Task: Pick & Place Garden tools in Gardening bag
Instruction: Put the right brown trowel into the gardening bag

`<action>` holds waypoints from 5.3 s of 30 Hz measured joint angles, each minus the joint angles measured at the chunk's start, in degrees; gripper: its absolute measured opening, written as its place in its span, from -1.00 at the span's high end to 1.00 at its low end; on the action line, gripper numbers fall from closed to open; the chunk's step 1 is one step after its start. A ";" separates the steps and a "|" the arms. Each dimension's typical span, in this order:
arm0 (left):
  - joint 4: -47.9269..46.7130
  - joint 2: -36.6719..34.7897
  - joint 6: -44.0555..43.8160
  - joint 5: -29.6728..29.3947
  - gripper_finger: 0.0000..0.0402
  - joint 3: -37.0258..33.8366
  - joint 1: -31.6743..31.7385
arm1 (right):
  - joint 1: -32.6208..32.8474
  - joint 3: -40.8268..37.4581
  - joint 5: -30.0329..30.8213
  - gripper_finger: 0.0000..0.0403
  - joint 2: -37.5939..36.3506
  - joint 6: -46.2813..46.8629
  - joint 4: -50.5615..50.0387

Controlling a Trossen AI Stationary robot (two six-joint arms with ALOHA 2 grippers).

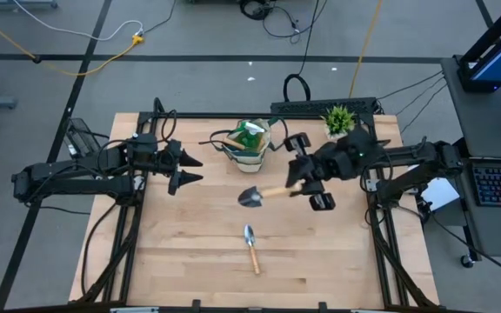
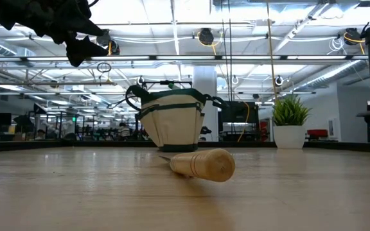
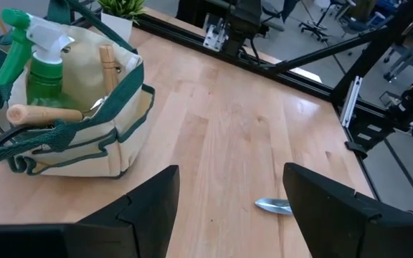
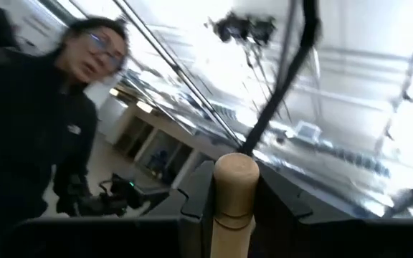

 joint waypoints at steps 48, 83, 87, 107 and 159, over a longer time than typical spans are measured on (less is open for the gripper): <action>0.00 -0.01 -1.51 -0.09 -0.28 0.00 0.00 | 4.61 -0.01 52.75 0.69 -0.02 -4.69 19.50; 7.33 0.00 -6.04 -2.14 -0.28 0.00 -0.03 | 4.55 -0.04 75.68 0.69 0.89 41.53 -52.70; 7.32 0.01 -7.60 -2.07 -0.28 0.00 -1.01 | 4.55 -0.08 67.84 0.69 3.45 45.27 -52.12; 23.08 10.58 -16.83 4.35 -0.28 0.00 -9.19 | 4.46 -0.01 55.11 0.69 18.88 52.34 -20.65; 48.12 29.27 -25.07 5.90 0.65 0.17 -9.27 | 3.76 0.03 53.77 0.45 18.86 51.25 -21.62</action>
